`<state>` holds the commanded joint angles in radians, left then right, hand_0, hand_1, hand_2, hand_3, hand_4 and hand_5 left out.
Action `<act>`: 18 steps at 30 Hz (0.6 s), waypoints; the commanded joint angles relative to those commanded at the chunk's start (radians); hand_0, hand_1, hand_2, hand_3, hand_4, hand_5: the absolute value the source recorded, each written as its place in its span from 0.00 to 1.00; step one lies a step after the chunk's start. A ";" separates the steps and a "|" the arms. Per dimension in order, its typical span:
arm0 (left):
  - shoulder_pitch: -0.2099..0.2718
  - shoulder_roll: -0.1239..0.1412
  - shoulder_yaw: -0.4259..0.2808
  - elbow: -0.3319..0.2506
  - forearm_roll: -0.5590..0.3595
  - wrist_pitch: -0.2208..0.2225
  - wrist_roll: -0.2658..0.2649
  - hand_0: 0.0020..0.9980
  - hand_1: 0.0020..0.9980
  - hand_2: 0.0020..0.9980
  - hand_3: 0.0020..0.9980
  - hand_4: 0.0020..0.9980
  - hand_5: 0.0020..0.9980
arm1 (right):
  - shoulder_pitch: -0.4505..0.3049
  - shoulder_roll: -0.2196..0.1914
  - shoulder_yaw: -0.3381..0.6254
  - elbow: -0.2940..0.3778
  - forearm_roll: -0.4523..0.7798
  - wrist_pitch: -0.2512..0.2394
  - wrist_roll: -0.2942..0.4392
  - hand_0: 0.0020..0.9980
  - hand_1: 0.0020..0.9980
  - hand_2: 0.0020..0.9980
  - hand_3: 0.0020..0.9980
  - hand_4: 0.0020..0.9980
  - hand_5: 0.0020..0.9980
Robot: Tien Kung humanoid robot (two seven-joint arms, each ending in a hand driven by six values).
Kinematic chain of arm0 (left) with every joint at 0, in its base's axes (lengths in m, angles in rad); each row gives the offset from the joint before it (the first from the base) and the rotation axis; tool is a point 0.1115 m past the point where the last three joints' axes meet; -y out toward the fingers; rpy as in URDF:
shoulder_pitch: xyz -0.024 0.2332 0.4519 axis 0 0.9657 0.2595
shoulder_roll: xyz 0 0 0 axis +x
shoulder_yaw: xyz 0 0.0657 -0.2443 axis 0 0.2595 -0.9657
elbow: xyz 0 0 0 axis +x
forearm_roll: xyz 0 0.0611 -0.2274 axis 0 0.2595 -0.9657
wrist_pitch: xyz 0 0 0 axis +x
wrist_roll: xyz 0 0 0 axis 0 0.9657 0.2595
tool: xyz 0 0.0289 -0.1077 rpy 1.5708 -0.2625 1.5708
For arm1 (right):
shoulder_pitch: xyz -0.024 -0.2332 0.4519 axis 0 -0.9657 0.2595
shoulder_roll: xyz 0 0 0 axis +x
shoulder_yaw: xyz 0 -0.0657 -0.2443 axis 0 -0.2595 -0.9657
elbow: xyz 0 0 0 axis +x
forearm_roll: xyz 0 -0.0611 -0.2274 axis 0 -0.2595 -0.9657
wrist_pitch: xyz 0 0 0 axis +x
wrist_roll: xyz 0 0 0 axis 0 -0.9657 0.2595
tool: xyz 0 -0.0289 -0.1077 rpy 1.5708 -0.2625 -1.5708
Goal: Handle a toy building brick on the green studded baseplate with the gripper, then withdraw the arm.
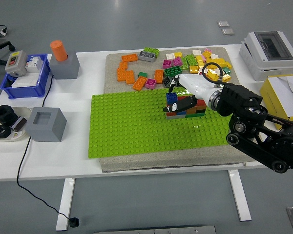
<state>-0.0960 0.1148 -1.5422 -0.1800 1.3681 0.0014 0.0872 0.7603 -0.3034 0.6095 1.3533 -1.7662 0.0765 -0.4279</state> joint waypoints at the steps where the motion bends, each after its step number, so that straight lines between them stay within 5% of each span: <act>1: 0.000 0.000 0.000 0.000 0.000 0.000 0.000 0.63 0.58 0.55 0.57 0.61 0.21 | -0.001 0.001 -0.001 -0.003 0.001 0.000 0.000 0.86 0.87 0.92 0.61 0.94 0.50; 18: 0.000 0.001 0.003 0.000 0.000 0.000 -0.001 0.63 0.58 0.55 0.57 0.61 0.21 | -0.007 0.006 -0.012 -0.031 0.010 0.000 0.003 0.86 0.87 0.92 0.61 0.94 0.51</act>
<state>-0.0964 0.1156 -1.5388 -0.1800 1.3683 0.0016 0.0859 0.7533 -0.2976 0.5970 1.3226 -1.7557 0.0765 -0.4246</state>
